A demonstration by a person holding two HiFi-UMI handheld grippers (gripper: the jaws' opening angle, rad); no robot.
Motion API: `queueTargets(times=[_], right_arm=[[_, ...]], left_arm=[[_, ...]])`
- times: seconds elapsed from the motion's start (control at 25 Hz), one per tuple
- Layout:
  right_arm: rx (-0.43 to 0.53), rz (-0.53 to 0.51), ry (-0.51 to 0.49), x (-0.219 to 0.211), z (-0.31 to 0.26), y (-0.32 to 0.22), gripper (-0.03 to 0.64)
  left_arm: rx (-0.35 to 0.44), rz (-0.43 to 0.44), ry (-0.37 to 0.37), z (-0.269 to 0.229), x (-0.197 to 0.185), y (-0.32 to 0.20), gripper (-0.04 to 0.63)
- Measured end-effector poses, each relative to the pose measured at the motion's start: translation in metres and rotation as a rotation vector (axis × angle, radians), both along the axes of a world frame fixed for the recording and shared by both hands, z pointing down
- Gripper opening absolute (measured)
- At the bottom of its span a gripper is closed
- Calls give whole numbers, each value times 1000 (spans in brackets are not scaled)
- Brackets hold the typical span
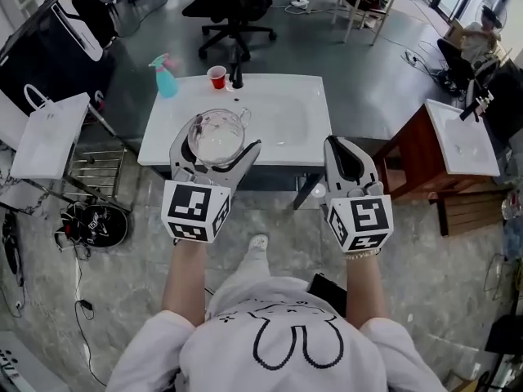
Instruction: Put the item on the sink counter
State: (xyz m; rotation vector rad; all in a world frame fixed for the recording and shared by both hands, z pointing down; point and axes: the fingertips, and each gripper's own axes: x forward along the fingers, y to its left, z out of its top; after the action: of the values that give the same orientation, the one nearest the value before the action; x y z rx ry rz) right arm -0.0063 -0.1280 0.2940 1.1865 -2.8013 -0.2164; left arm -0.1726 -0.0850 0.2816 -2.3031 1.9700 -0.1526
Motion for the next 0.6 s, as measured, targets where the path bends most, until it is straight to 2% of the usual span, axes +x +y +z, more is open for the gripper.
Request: queueTargets(times=[0.24, 0.6], right_arm=[[-13, 54, -6, -29, -3, -75, 29], [18, 166, 26, -28, -3, -169, 29]], left_arm=[[-14, 83, 1, 0, -23, -88, 480], [-17, 192, 4, 11, -26, -197, 480]])
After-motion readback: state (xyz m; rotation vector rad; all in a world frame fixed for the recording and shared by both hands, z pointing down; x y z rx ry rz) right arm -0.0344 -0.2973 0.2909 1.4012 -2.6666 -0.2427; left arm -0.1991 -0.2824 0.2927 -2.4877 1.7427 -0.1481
